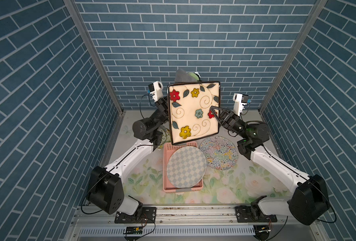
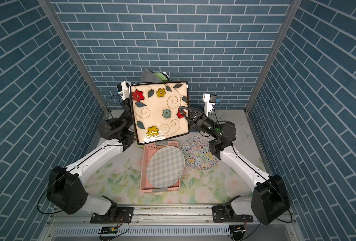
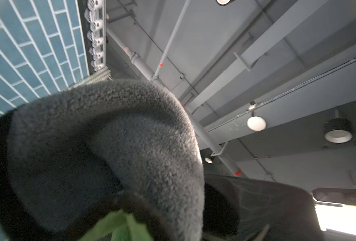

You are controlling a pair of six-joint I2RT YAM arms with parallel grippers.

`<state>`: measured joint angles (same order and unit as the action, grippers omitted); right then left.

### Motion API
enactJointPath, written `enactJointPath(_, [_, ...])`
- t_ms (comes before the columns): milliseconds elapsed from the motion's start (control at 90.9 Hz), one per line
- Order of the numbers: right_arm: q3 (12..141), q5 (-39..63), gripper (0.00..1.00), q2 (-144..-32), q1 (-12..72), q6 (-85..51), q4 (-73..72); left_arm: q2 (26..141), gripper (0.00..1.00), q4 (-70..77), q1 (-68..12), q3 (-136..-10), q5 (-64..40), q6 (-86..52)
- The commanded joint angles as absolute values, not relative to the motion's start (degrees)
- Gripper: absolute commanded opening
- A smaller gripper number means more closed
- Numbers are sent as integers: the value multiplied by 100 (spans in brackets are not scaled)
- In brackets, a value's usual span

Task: Wipe the wet plate dry
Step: Wipe the plate with towel, then place the plate on the plate.

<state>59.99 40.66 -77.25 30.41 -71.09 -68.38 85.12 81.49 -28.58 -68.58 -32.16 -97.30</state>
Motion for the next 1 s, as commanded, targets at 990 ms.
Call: enactJointPath(990, [3518, 291, 0, -4417, 872, -5649, -1192, 5999, 0, -629, -1564, -6897, -944, -3041])
